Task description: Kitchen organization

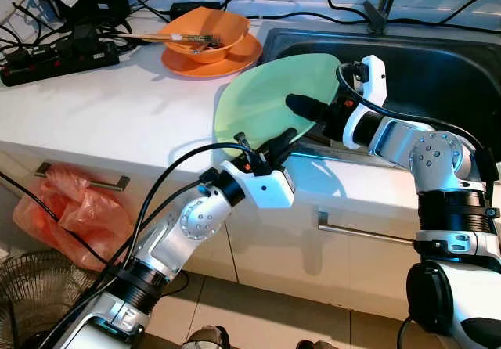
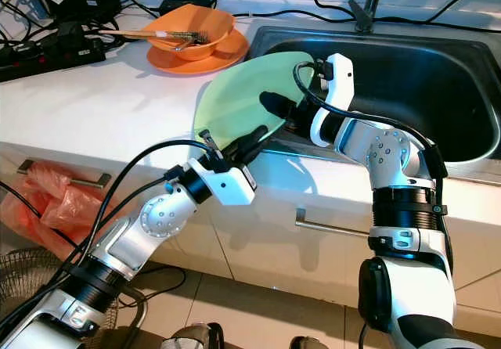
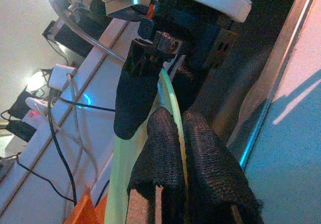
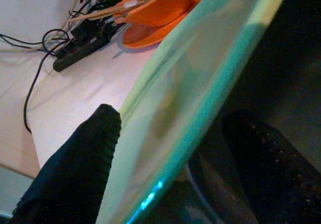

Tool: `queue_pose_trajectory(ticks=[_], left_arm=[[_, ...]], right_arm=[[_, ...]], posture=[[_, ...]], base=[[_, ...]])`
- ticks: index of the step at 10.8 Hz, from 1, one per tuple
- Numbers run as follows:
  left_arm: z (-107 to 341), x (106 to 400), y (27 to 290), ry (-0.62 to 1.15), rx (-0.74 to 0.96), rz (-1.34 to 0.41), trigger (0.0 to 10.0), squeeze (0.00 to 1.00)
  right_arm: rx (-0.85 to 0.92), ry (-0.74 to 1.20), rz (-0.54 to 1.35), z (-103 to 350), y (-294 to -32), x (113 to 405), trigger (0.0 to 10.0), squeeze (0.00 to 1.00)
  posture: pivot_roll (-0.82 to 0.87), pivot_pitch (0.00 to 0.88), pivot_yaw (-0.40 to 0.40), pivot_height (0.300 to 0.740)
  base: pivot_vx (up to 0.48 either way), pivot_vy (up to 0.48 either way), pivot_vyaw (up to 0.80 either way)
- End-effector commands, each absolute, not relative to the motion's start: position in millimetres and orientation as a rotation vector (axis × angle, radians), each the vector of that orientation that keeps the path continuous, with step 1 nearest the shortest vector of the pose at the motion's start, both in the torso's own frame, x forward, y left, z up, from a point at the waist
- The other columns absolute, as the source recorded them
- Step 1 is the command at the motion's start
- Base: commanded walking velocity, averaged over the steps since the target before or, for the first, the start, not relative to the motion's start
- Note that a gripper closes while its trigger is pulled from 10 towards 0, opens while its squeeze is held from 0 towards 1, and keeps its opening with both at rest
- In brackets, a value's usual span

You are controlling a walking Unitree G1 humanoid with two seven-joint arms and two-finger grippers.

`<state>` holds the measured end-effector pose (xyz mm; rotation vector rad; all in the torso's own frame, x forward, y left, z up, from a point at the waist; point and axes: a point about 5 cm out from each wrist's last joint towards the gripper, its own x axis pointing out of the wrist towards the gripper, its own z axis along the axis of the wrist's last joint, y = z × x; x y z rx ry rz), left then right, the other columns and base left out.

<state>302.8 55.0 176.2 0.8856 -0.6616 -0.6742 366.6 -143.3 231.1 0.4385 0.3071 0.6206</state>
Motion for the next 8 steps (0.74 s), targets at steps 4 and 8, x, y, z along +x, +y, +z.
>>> queue_pose_trajectory(ticks=[4, 8], left_arm=[[188.8, 296.7, 51.1, -0.755, 0.867, -0.647, 0.0, 0.0], [184.3, 298.1, 50.0, -0.751, 0.882, -0.647, 0.0, 0.0]], right_arm=[[0.457, 0.306, 0.556, 235.7, -143.1, 373.0, 0.0, 0.0], [0.499, 0.343, 0.509, 242.3, -147.1, 375.9, 0.0, 0.0]], posture=[[0.07, 0.123, 0.034, 0.74], [0.06, 0.122, 0.027, 0.74]], base=[[0.0, 0.0, 0.0], [0.0, 0.0, 0.0]])
